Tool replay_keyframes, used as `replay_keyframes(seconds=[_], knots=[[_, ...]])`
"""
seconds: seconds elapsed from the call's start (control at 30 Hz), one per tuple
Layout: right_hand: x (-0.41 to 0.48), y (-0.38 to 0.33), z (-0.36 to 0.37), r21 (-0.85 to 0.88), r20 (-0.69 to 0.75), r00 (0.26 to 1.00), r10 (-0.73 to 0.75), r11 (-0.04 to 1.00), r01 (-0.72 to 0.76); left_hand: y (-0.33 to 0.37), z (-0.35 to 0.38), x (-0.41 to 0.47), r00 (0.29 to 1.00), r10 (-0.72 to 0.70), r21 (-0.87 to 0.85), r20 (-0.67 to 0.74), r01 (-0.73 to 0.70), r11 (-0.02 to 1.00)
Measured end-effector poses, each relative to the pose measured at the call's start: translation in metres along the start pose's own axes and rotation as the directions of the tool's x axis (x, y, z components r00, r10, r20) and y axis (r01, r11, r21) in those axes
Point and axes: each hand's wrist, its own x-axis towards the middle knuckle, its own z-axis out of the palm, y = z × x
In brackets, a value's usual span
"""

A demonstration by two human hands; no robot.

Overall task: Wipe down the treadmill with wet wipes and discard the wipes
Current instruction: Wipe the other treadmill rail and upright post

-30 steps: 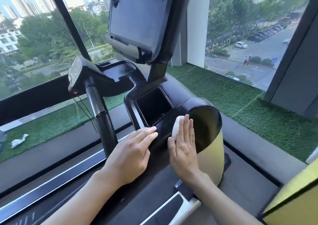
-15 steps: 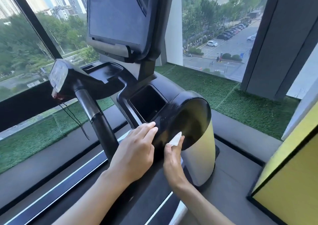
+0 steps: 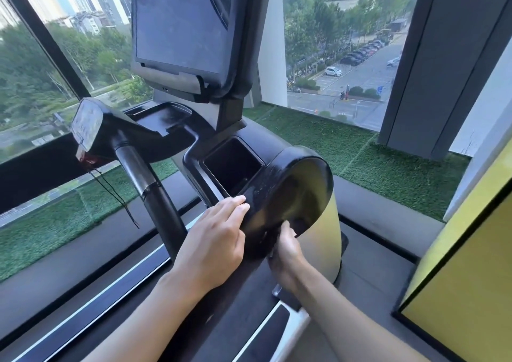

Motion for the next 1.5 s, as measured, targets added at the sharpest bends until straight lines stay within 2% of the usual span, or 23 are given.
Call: replay_keyframes(seconds=[0.13,0.2,0.23,0.4,0.47,0.57,0.63,0.67,0.73,0.77,0.8,0.87,0.9,0.93,0.97,1.03,1.07,1.1,1.2,1.23,1.3,1.4,1.5], knots=[[-0.041,0.006,-0.017,-0.286,-0.121,0.991,-0.058,0.958,0.021,0.002,-0.001,0.001,1.0,-0.005,-0.017,0.003,0.005,1.0],[-0.049,-0.01,-0.028,-0.271,-0.199,0.977,-0.077,0.962,0.021,0.0,0.0,0.0,1.0,-0.008,-0.033,0.007,0.009,0.999],[-0.056,-0.022,-0.031,-0.242,-0.184,0.978,-0.093,0.969,0.047,-0.001,0.0,0.0,1.0,-0.021,-0.055,0.01,0.021,0.998],[-0.074,-0.066,-0.025,-0.074,0.172,0.975,-0.143,0.985,0.157,0.02,-0.013,0.015,0.975,-0.224,-0.337,-0.003,0.21,0.918],[-0.082,-0.077,-0.016,-0.028,0.31,0.933,-0.183,0.979,0.201,0.041,-0.024,0.029,0.959,-0.272,-0.475,0.078,0.275,0.836],[-0.093,-0.088,-0.005,-0.044,0.335,0.885,-0.323,0.933,0.357,0.056,-0.033,0.046,0.915,-0.33,-0.631,0.23,0.399,0.666],[-0.098,-0.092,-0.004,-0.235,0.262,0.831,-0.49,0.803,0.548,0.052,-0.035,0.051,0.873,-0.427,-0.705,0.236,0.456,0.543],[-0.102,-0.094,-0.005,-0.372,0.272,0.754,-0.599,0.657,0.656,0.049,-0.035,0.053,0.842,-0.478,-0.746,0.252,0.484,0.459],[-0.106,-0.096,-0.008,-0.498,0.422,0.574,-0.702,0.349,0.793,0.046,-0.032,0.056,0.788,-0.529,-0.808,0.314,0.514,0.286],[-0.106,-0.095,-0.007,-0.502,0.509,0.521,-0.685,0.256,0.826,0.047,-0.031,0.059,0.77,-0.535,-0.826,0.347,0.521,0.216],[-0.104,-0.094,-0.005,-0.504,0.559,0.495,-0.665,0.201,0.84,0.049,-0.031,0.061,0.766,-0.524,-0.84,0.373,0.518,0.16],[-0.096,-0.094,-0.004,-0.533,0.535,0.467,-0.704,0.147,0.833,0.053,-0.03,0.066,0.792,-0.478,-0.868,0.38,0.484,0.112],[-0.091,-0.097,-0.003,-0.559,0.498,0.449,-0.742,0.121,0.82,0.054,-0.03,0.067,0.811,-0.461,-0.88,0.36,0.459,0.121],[-0.083,-0.102,-0.004,-0.587,0.466,0.426,-0.775,0.089,0.805,0.054,-0.03,0.065,0.829,-0.468,-0.874,0.307,0.44,0.206],[-0.072,-0.11,-0.006,-0.621,0.44,0.403,-0.802,0.052,0.782,0.049,-0.03,0.061,0.852,-0.478,-0.82,0.214,0.422,0.386],[-0.041,-0.13,-0.009,-0.709,0.412,0.376,-0.83,-0.032,0.704,0.034,-0.026,0.043,0.929,-0.37,-0.522,0.028,0.329,0.787],[-0.024,-0.141,-0.009,-0.754,0.419,0.386,-0.822,-0.078,0.653,0.025,-0.022,0.033,0.961,-0.277,-0.37,-0.004,0.256,0.893],[-0.008,-0.151,-0.007,-0.788,0.438,0.423,-0.793,-0.113,0.605,0.016,-0.017,0.023,0.979,-0.206,-0.252,0.008,0.201,0.947],[0.027,-0.156,0.0,-0.83,0.529,0.603,-0.598,-0.217,0.513,0.0,-0.004,0.003,0.992,-0.118,-0.113,0.034,0.121,0.986],[0.032,-0.154,0.001,-0.812,0.568,0.613,-0.55,-0.252,0.526,-0.002,-0.002,0.001,0.994,-0.109,-0.114,0.024,0.111,0.987],[0.034,-0.149,0.002,-0.766,0.627,0.566,-0.535,-0.293,0.571,-0.004,0.0,0.0,0.994,-0.105,-0.113,-0.005,0.104,0.988],[0.011,-0.139,0.003,-0.737,0.668,0.585,-0.461,-0.295,0.609,-0.003,0.002,0.001,0.993,-0.118,-0.098,-0.03,0.114,0.989],[-0.02,-0.116,0.003,-0.577,0.817,0.487,-0.31,-0.463,0.673,-0.003,0.003,0.001,0.992,-0.121,-0.111,-0.033,0.117,0.987]])
